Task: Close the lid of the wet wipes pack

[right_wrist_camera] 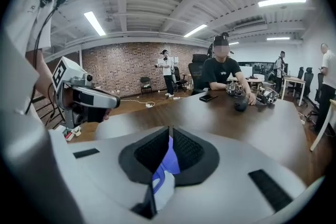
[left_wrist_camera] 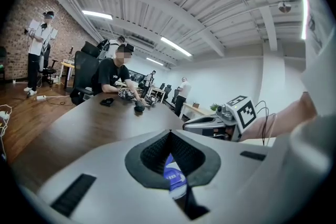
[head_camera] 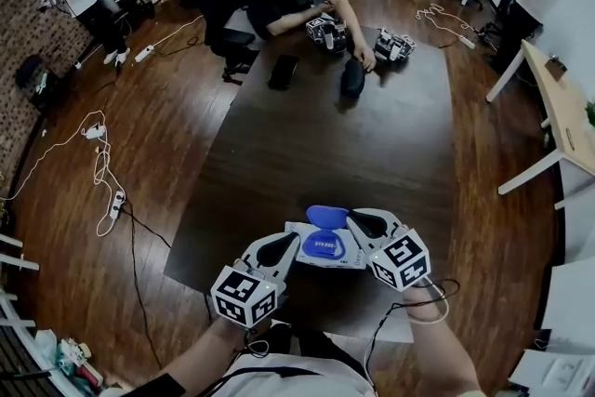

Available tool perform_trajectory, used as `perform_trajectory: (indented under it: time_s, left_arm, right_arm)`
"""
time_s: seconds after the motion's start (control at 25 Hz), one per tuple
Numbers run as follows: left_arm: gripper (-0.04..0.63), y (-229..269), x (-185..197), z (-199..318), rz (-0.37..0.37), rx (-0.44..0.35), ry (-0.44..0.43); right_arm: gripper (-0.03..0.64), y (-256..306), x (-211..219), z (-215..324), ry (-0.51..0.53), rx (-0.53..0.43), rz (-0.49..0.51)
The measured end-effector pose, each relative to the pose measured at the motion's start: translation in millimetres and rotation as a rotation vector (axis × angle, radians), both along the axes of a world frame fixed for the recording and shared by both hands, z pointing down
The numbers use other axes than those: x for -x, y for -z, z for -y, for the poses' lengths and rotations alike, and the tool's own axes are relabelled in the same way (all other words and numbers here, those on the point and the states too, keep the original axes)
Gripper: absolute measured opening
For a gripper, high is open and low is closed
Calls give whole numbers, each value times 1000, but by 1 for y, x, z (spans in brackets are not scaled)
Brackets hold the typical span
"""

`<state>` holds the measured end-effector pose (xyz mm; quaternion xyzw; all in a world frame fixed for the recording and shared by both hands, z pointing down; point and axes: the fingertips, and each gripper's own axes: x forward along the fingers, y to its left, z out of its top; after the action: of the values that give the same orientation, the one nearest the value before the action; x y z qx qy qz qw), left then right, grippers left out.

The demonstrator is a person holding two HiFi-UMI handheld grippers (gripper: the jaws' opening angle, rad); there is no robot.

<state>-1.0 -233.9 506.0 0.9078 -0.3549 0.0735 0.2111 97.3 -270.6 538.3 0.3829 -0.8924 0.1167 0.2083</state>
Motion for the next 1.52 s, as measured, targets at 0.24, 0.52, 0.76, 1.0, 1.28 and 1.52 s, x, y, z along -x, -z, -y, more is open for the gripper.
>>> perform_trajectory:
  time_s: [0.24,0.52,0.76,1.0,1.28,1.52]
  left_arm:
    - [2,-21,-5,-2,23,47,9]
    - [2,-38,-5,-4,42,83,22]
    - [2,-43,-7,0,57,93,34]
    - [2,-46,-5,1,68,92,43]
    - [2,-50,2,1,75,105,60]
    - [2,-49,1,2,71,101,55]
  right_arm:
    - [55,-19,0,6,56,28,-40]
    - [121,-34,-1,11,92,54,-67]
    - [176,-52,5,18,153,90,-109]
    - [192,-72,10,21,187,124,-142]
    - [192,-81,15,17,194,149,-143]
    - [192,-63,25,5,234,146,-77]
